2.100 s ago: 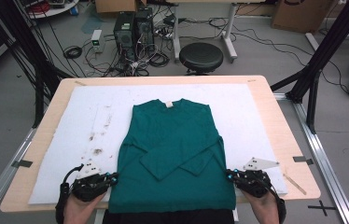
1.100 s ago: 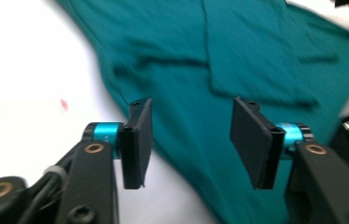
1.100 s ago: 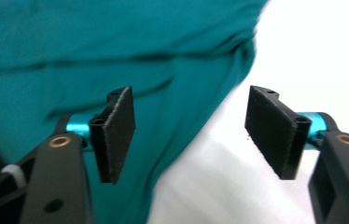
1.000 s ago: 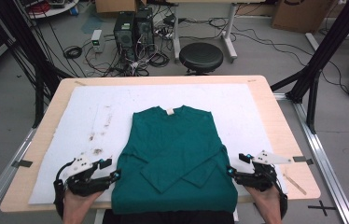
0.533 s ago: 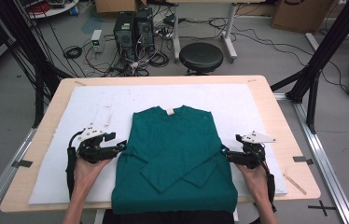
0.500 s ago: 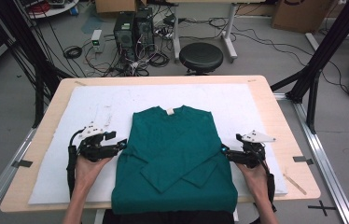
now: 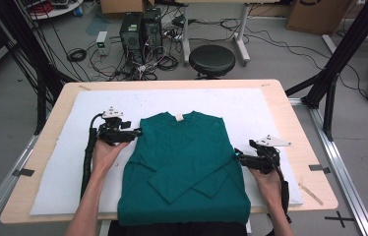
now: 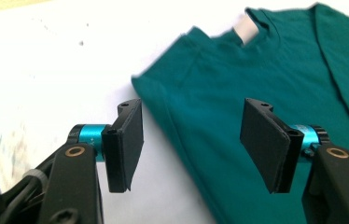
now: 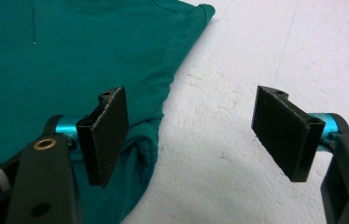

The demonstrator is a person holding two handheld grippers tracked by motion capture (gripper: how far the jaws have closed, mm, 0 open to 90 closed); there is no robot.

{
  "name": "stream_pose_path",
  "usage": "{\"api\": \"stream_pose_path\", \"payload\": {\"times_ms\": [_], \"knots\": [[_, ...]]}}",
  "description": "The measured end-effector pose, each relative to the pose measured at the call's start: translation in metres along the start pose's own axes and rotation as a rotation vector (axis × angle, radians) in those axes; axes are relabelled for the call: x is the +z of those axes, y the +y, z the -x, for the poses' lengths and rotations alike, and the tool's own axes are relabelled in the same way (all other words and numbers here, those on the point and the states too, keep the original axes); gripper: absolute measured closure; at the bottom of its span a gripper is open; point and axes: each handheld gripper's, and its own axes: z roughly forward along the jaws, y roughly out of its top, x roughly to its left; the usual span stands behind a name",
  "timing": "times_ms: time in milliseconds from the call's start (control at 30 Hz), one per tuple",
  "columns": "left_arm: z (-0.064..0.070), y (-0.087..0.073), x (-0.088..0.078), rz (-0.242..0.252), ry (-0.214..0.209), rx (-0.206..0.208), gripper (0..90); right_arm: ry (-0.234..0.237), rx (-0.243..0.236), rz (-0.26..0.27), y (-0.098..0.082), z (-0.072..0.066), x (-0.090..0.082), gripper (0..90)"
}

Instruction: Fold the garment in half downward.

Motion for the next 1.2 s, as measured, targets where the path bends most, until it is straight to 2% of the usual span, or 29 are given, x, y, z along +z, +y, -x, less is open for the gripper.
{"api": "stream_pose_path", "payload": {"times_ms": [67,133,200,267,333,367,433,567,733,767,833,900,1033,1100,1200], "knots": [[-0.003,0.006,0.01,-0.017,0.006,-0.013,42.3,-0.006,-0.002,0.003,0.0,-0.001,0.0,27.7],[-0.002,0.009,0.02,-0.036,0.049,0.011,43.8,-0.014,-0.01,0.005,0.0,-0.002,0.0,27.7],[-0.002,0.009,0.028,-0.033,0.04,-0.007,44.8,-0.017,-0.012,0.006,0.0,-0.002,0.0,27.7],[-0.005,0.009,0.036,-0.05,0.047,-0.028,45.5,-0.018,-0.012,0.004,0.0,-0.002,0.0,27.7],[-0.011,0.008,0.042,-0.038,0.018,-0.065,45.5,-0.019,-0.012,0.004,0.0,-0.002,0.0,27.7],[-0.012,0.008,0.044,-0.034,0.02,-0.077,45.6,-0.02,-0.011,0.002,0.0,-0.002,0.0,27.7],[-0.013,0.006,0.048,-0.017,0.015,-0.079,45.6,-0.024,-0.006,0.0,0.0,-0.002,0.0,27.7],[-0.017,0.002,0.056,-0.021,0.058,-0.064,45.9,-0.025,-0.011,-0.001,0.0,-0.003,0.001,27.7],[-0.017,-0.003,0.066,-0.031,0.056,-0.051,46.0,-0.031,-0.021,-0.006,0.0,-0.004,0.001,27.8],[-0.017,-0.003,0.066,-0.031,0.066,-0.048,46.3,-0.034,-0.024,-0.005,0.0,-0.004,0.001,27.8],[-0.017,-0.003,0.066,-0.03,0.059,-0.054,46.8,-0.04,-0.027,-0.007,0.0,-0.005,0.001,27.8],[-0.016,-0.003,0.066,-0.033,0.053,-0.038,46.8,-0.05,-0.029,-0.007,0.0,-0.005,0.001,27.8],[-0.01,-0.003,0.069,-0.057,0.068,0.024,51.5,-0.058,-0.031,-0.008,0.0,-0.006,0.001,27.7],[-0.008,-0.003,0.069,-0.061,0.068,0.041,53.2,-0.059,-0.03,-0.006,0.0,-0.006,0.001,27.7],[-0.011,-0.003,0.068,-0.053,0.059,0.01,59.0,-0.06,-0.022,-0.004,-0.001,-0.005,0.001,27.7]]}}
